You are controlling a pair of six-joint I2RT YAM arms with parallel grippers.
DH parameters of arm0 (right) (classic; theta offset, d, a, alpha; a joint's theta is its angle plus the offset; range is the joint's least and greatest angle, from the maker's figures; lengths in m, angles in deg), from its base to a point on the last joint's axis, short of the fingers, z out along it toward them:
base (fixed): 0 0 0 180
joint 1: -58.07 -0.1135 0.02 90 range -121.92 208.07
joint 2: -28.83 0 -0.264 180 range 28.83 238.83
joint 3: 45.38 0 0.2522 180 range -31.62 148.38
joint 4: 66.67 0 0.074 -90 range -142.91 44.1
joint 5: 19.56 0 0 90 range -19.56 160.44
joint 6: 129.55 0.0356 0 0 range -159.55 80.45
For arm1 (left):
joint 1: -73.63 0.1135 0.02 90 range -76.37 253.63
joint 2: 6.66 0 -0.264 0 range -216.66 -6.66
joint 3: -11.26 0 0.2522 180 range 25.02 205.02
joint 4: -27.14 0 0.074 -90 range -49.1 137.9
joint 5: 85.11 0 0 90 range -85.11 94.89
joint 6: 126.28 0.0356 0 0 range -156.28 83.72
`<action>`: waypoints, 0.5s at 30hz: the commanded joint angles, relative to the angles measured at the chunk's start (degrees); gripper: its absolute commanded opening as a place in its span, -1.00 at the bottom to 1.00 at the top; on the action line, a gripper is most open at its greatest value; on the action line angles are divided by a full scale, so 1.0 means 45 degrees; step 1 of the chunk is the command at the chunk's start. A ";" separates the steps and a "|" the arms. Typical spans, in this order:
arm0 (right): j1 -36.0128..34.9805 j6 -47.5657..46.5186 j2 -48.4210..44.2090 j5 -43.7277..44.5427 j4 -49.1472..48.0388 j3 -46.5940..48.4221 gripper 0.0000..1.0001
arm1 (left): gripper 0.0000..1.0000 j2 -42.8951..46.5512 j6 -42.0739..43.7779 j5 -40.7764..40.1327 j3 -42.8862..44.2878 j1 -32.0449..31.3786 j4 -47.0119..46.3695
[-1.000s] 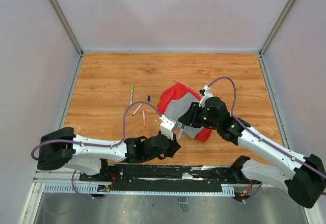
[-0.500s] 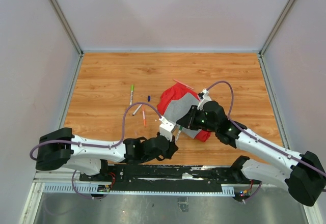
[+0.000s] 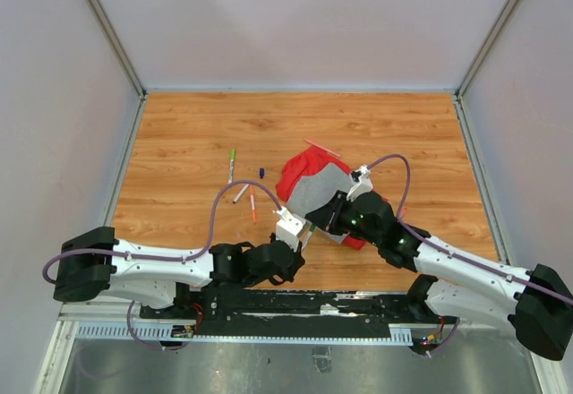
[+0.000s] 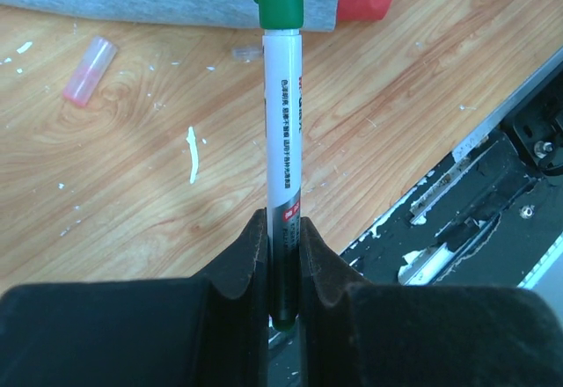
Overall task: Insert the pens into the pen caps
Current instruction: Press the pen cap onto the pen.
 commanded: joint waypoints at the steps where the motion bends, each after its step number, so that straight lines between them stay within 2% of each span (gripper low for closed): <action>1: -0.1015 0.0193 0.0149 -0.1325 0.1349 -0.0566 -0.99 | -0.99 0.0560 0.0595 -0.2055 0.1269 0.0192 -0.2556; 15: -0.2988 0.1012 0.0459 -0.0237 0.0785 -0.0764 -0.99 | -0.99 0.0325 0.0785 -0.2777 0.1956 0.0192 -0.2439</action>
